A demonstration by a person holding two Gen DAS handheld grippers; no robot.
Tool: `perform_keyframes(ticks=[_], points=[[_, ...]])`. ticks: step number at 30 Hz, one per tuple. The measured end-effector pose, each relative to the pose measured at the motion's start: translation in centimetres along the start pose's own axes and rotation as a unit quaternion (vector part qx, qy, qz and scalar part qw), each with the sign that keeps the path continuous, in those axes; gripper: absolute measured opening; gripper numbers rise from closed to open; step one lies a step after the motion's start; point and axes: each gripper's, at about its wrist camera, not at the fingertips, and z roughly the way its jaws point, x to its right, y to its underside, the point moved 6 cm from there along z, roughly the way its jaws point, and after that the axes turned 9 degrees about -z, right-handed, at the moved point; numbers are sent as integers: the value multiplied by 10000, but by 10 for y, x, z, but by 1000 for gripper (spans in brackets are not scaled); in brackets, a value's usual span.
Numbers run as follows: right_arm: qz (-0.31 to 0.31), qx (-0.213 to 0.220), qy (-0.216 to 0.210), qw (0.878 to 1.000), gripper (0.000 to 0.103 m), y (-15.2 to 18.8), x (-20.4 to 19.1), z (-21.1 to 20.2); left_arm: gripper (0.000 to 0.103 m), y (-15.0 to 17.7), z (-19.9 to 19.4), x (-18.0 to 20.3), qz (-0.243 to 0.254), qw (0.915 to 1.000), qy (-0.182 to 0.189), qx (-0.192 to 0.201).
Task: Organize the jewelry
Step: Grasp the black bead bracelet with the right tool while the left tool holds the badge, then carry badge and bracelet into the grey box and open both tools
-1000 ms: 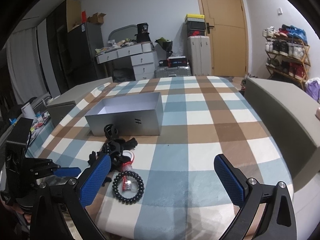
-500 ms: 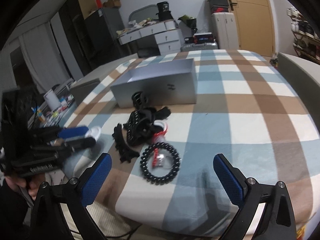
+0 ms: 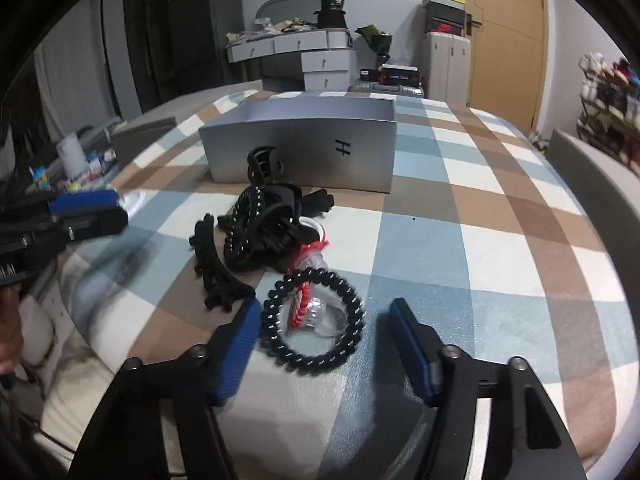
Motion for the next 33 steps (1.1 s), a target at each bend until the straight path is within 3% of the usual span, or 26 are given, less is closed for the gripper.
perform_keyframes(ticks=[1,2,8,17,24,33], points=[[-50,7,13,10000,49,0,-1,-1,36,0,0,-1,-12,10000,5,2],[-88,1,48,9999,48,1,-2,-1,36,0,0,-1,-16,10000,18,-5],[-30,150,-12,9999,46,-2,0,-11,36,-1,-2,-1,6,10000,15,33],[288,710,-392,9963,45,-22,10,-39,36,-10,-6,-3,-112,9998,128,130],[272,1195,-754,9896,45,-75,16,-53,36,-44,-7,-6,-226,9987,223,392],[345,1380,-1335,9808,45,-145,33,-32,36,-96,17,-4,-146,9975,355,598]])
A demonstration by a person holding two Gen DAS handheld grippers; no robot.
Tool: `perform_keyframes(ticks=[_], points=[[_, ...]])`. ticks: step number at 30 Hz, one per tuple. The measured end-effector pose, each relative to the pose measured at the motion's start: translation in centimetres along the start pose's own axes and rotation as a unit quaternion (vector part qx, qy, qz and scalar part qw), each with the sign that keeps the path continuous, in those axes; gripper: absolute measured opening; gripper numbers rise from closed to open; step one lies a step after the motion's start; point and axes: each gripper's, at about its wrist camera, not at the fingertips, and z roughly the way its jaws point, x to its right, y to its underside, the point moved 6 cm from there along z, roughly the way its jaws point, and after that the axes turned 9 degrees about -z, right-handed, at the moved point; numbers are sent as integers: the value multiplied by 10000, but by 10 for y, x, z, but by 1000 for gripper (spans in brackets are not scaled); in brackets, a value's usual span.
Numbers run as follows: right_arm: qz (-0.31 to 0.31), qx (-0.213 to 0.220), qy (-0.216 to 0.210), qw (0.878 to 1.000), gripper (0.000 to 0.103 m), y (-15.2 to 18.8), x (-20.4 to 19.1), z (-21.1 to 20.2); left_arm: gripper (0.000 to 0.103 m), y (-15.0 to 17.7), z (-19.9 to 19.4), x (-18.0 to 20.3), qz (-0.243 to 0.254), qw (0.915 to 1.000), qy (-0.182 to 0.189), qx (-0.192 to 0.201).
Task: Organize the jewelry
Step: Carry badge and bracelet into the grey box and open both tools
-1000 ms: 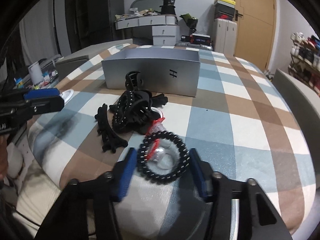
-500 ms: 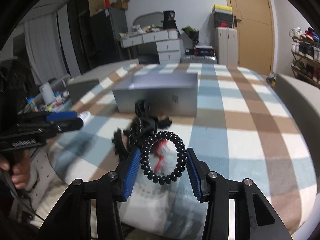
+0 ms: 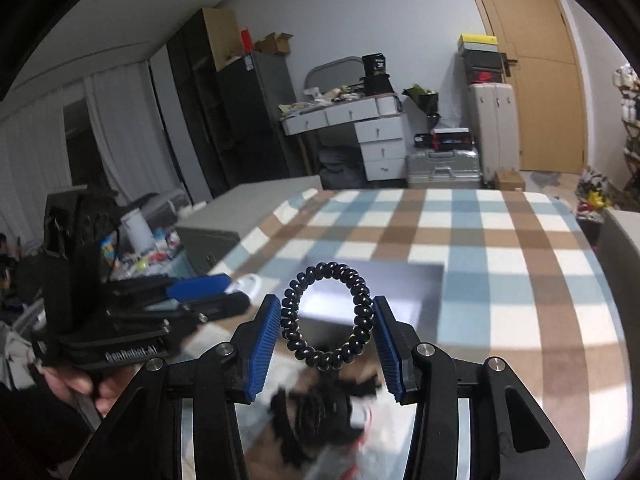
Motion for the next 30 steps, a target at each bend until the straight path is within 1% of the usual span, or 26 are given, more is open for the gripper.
perform_keyframes(ticks=[2,6,12,18,21,23,27,30], points=[[9,-28,-36,10000,45,-10,7,12,36,-6,7,0,32,10000,-24,27],[75,-141,-104,9998,45,-19,19,34,36,-15,25,-2,-22,10000,48,-81],[277,-439,-223,9984,45,-16,34,61,36,-16,49,-6,-131,9994,54,-329],[317,-685,-329,9966,45,-8,41,77,36,-11,61,-6,-174,9978,81,-635],[227,-865,-292,9956,45,-3,42,84,36,-11,65,-5,-152,9973,84,-720],[218,-969,-171,9949,47,0,45,88,36,-10,68,-5,-158,9968,111,-779],[145,-1119,-48,9936,47,7,45,93,36,-5,76,-9,-251,9954,113,-920],[208,-1287,-26,9915,47,12,49,100,36,-5,79,-10,-295,9948,126,-970]])
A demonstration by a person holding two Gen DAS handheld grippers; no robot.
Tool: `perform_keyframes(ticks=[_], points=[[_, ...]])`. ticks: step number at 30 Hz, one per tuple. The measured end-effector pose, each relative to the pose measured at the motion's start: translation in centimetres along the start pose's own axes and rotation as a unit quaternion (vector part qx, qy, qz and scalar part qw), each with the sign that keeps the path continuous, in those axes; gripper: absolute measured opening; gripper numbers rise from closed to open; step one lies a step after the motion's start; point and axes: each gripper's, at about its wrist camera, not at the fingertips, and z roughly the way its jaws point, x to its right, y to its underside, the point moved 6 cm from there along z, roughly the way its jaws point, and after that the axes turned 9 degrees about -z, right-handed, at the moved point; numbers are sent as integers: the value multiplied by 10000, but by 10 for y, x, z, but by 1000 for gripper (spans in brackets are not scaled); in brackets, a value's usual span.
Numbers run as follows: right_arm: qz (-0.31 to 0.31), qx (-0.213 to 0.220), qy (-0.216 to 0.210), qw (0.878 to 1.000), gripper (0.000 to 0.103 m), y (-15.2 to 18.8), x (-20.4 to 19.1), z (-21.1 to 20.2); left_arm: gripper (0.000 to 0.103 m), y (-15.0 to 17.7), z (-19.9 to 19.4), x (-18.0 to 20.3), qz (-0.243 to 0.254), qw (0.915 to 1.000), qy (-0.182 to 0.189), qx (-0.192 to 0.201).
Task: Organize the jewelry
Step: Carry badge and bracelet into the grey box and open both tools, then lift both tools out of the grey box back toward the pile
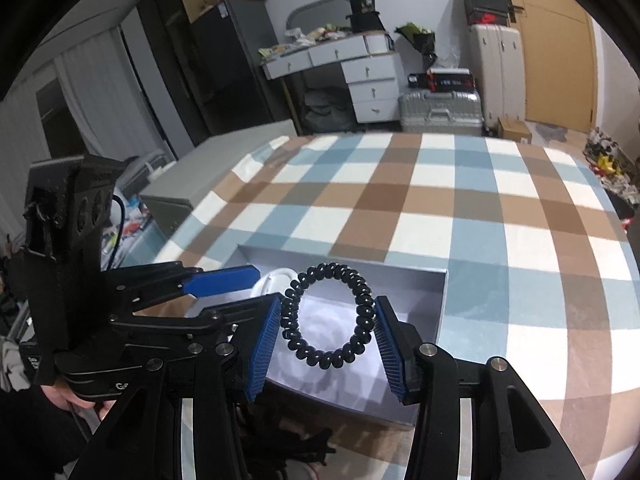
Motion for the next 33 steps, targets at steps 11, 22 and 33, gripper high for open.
perform_keyframes(ticks=[11,22,33], points=[[108,96,88,9999,69,-7,2,5,44,-9,4,-10,-304,9991,294,-93],[108,876,422,9952,91,3,0,-45,60,-4,-24,-11,-317,9989,133,315],[-93,1485,657,9867,101,5,-17,-97,75,1,-60,-7,-360,9953,-231,871]])
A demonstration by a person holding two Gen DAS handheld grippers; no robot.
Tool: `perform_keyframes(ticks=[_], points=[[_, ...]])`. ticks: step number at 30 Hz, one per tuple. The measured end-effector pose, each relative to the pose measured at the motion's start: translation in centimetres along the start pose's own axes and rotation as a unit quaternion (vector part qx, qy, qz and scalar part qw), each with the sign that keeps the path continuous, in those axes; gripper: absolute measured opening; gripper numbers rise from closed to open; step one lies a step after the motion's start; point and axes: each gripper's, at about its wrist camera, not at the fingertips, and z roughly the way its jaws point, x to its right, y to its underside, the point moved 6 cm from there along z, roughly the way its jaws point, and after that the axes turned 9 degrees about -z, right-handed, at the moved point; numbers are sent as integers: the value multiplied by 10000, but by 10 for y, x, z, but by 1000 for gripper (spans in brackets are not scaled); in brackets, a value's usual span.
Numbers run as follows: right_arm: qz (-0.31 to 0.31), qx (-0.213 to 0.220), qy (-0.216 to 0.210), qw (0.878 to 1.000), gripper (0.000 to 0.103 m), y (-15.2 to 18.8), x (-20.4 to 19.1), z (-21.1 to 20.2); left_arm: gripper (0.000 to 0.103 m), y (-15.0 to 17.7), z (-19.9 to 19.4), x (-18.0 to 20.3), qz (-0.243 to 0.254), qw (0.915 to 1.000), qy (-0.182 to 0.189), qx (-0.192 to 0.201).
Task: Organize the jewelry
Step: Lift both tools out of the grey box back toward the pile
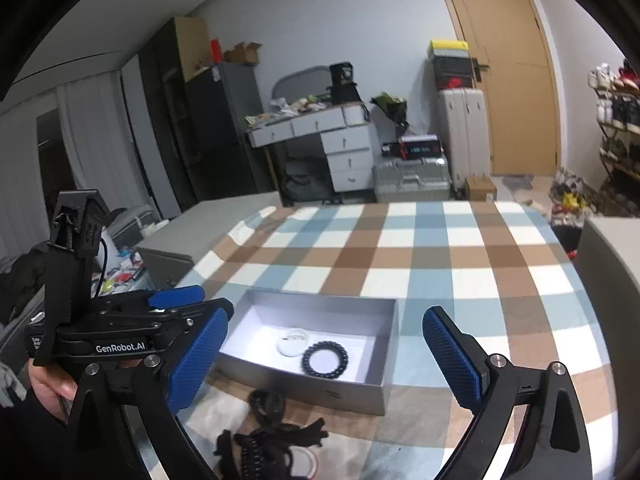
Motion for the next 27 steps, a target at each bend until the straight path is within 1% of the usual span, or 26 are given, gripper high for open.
perform_keyframes(ticks=[1,5,12,14,15,17,22,27], points=[[-34,45,12,10000,103,-1,-3,-4,77,0,-3,1,16,10000,-27,48],[-185,206,21,9996,103,-2,-14,-19,82,1,-15,3,32,9996,-140,245],[-386,351,84,9986,103,6,-30,-43,86,13,-34,6,135,9978,-413,504],[-396,351,97,9986,103,9,-32,-48,92,18,-38,5,114,9973,-458,558],[-402,347,113,9985,103,11,-33,-51,93,20,-41,4,77,9970,-482,605],[-403,309,158,9986,103,17,-34,-55,99,26,-45,4,28,9966,-475,674],[-346,156,269,9989,103,35,-34,-65,102,43,-50,-1,0,9949,-548,843],[-225,-84,297,9993,103,63,-32,-67,102,67,-47,-9,-93,9957,-673,631]])
